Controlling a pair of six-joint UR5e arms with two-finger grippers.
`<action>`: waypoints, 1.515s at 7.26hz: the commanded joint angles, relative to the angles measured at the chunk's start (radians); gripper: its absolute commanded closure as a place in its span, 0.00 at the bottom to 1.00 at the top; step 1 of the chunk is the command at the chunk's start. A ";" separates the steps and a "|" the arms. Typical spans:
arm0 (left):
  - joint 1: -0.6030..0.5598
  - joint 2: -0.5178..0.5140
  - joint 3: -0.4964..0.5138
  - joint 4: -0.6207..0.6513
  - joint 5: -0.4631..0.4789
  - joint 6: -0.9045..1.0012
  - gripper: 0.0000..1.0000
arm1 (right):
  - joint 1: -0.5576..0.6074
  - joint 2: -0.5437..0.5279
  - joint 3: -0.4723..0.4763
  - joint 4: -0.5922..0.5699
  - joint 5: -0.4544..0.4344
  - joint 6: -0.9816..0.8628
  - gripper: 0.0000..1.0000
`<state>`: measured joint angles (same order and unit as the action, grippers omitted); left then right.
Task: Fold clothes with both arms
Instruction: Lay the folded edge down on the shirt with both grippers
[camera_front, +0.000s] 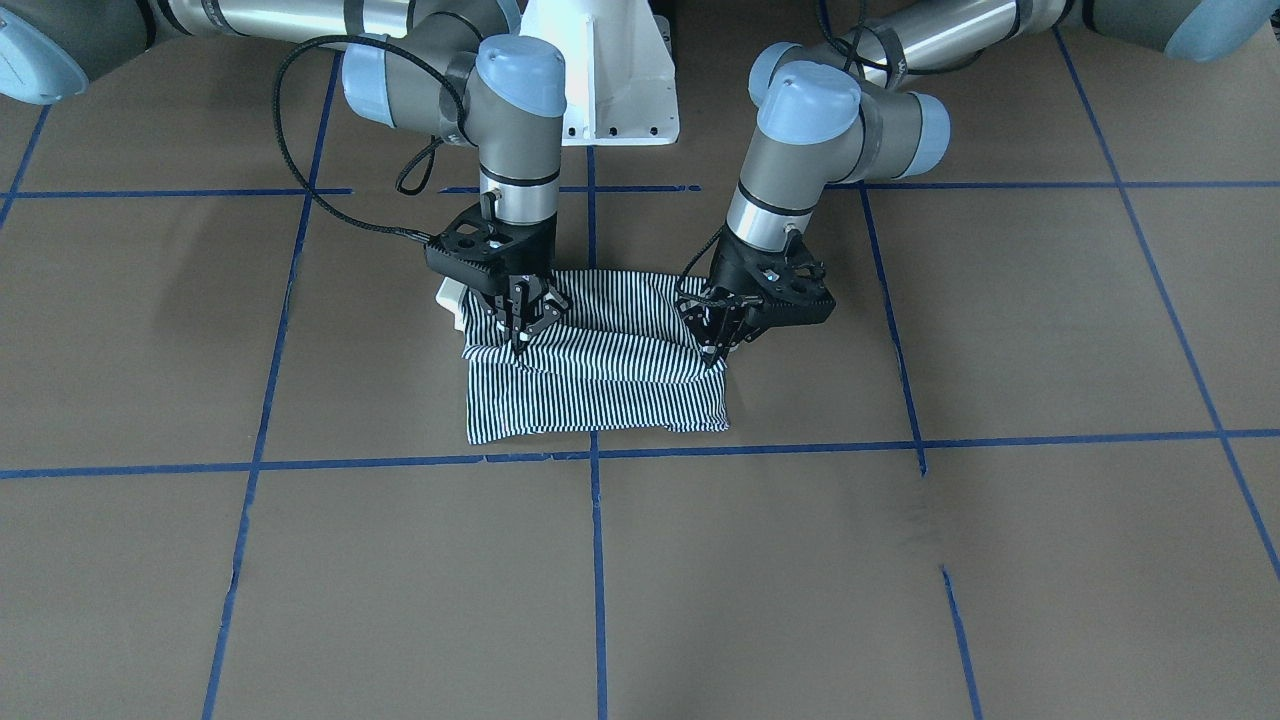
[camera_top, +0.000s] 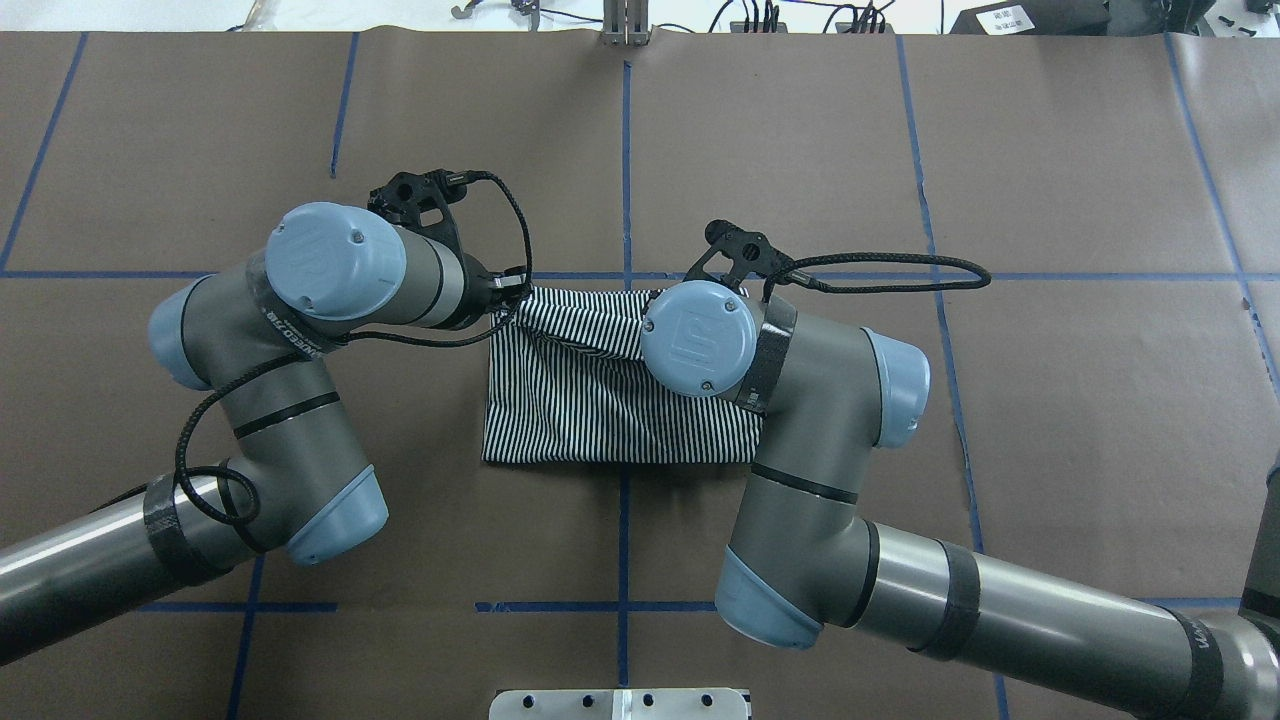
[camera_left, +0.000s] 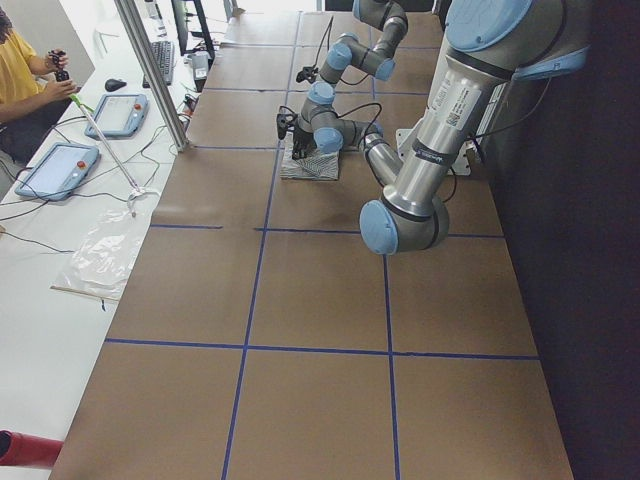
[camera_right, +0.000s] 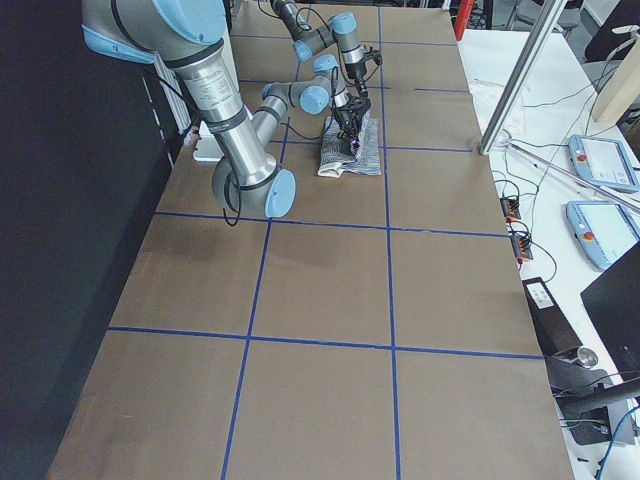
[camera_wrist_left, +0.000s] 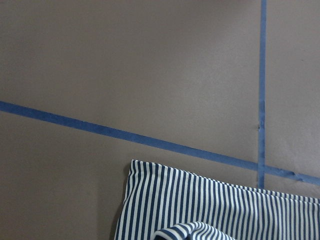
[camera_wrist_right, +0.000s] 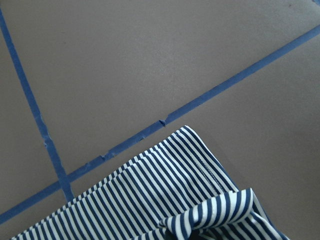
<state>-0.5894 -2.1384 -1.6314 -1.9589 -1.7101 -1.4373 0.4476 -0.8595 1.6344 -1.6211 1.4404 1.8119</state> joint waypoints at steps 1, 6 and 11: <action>0.000 -0.011 0.041 -0.008 0.000 0.000 1.00 | 0.005 0.010 -0.047 0.039 -0.002 -0.003 1.00; -0.012 0.005 0.007 -0.024 -0.006 0.207 0.00 | 0.032 0.014 -0.064 0.096 0.000 -0.126 0.00; -0.073 0.040 -0.016 -0.028 -0.051 0.368 0.00 | -0.081 0.031 -0.059 0.096 -0.084 -0.351 0.00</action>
<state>-0.6614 -2.0992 -1.6473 -1.9865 -1.7582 -1.0705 0.4184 -0.8275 1.5804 -1.5255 1.4048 1.5090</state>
